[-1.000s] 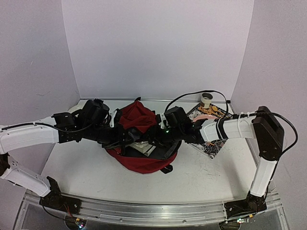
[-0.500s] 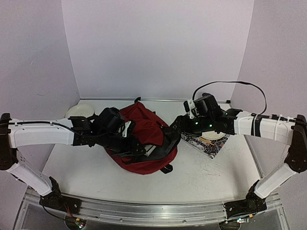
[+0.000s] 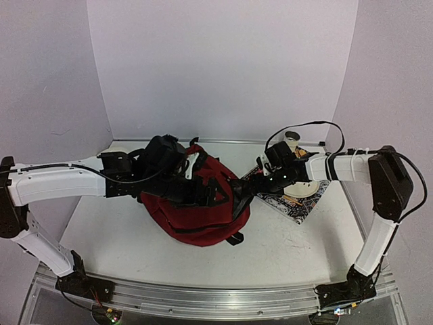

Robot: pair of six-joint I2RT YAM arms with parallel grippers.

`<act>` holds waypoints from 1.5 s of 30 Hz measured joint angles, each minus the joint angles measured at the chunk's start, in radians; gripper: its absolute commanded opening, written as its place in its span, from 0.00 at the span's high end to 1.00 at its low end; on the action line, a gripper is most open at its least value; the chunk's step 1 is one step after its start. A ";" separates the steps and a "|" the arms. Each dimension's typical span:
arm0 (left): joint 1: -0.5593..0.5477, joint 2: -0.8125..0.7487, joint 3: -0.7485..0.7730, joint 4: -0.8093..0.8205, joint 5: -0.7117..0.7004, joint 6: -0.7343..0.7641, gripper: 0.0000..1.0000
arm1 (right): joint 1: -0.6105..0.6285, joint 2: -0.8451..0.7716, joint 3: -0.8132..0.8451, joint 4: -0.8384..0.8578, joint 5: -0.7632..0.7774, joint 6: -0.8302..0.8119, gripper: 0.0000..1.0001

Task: Pack the student bag
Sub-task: Place the largest pocket of the bag in the student bag, then adjust the student bag at the center of the board.

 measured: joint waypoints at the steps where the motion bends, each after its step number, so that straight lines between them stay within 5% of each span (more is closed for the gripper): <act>1: 0.014 -0.003 0.002 -0.005 -0.006 0.001 0.03 | 0.000 0.009 0.006 0.000 -0.006 0.000 0.56; 7: 0.149 -0.003 0.002 -0.038 -0.033 0.007 0.02 | 0.007 0.029 0.012 0.000 -0.066 0.018 0.96; 10: 0.195 0.005 0.007 -0.046 -0.046 0.019 0.02 | 0.026 0.022 -0.011 0.013 -0.075 0.032 1.00; 21: 0.223 0.127 0.098 -0.104 -0.062 0.106 0.04 | 0.225 -0.154 -0.193 0.029 -0.071 0.153 1.00; 30: 0.225 0.160 0.124 -0.143 -0.081 0.148 0.10 | 0.441 -0.156 -0.155 0.053 -0.096 0.240 0.99; 41: 0.225 0.164 0.124 -0.152 -0.029 0.134 0.25 | 0.482 -0.137 -0.067 0.072 -0.114 0.212 0.63; 45: 0.221 0.164 0.124 -0.152 -0.018 0.128 0.25 | 0.447 -0.166 -0.079 0.069 -0.115 0.192 0.58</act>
